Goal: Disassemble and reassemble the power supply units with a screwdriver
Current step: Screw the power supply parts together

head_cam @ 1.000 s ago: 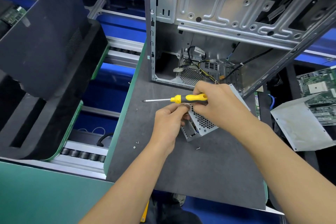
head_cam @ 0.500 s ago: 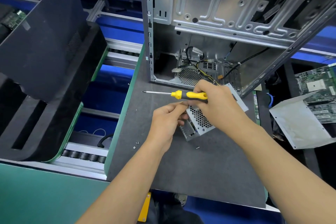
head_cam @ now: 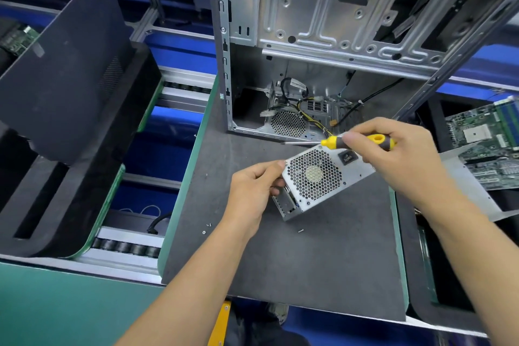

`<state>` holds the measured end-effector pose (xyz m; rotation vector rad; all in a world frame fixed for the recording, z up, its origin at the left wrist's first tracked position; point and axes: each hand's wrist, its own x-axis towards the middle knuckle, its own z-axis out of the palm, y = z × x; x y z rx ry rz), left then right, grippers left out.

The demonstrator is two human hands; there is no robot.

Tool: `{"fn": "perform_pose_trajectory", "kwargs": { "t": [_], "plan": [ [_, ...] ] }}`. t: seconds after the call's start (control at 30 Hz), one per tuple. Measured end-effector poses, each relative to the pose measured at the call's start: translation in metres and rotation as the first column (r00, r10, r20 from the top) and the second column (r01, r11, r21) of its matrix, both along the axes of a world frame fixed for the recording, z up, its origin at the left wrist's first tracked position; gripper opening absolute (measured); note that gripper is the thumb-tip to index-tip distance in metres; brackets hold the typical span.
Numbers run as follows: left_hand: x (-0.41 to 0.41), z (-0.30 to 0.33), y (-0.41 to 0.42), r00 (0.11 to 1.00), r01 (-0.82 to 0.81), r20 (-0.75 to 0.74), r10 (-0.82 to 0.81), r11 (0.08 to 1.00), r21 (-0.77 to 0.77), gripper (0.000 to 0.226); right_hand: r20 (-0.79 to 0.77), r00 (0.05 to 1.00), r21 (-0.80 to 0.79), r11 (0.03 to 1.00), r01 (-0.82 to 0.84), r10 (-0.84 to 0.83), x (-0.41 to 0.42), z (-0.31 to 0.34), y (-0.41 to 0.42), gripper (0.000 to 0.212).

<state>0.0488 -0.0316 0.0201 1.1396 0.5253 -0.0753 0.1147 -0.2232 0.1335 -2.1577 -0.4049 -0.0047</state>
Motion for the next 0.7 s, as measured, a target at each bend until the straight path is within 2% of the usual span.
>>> {"fn": "perform_pose_trajectory", "kwargs": {
  "t": [0.07,0.27,0.5,0.7],
  "plan": [
    [0.0,-0.002,0.0,1.0,0.0,0.003,0.0,1.0,0.002,0.014,-0.031,1.0,0.038,0.999,0.001,0.0,-0.002,0.001,-0.006,0.012],
    [0.001,-0.005,0.0,1.0,-0.009,-0.004,0.009,1.0,0.003,0.014,-0.106,0.994,-0.036,0.999,0.008,-0.012,-0.007,-0.001,-0.003,0.019],
    [0.001,-0.007,0.0,1.0,-0.012,0.004,0.012,1.0,-0.002,0.016,-0.101,0.995,-0.031,0.999,0.019,-0.022,-0.009,0.006,-0.005,0.025],
    [0.001,-0.007,0.0,1.0,-0.014,0.006,0.014,1.0,0.0,0.015,-0.027,0.998,-0.2,0.978,-0.059,0.054,-0.009,0.019,0.0,0.02]
  ]
}}
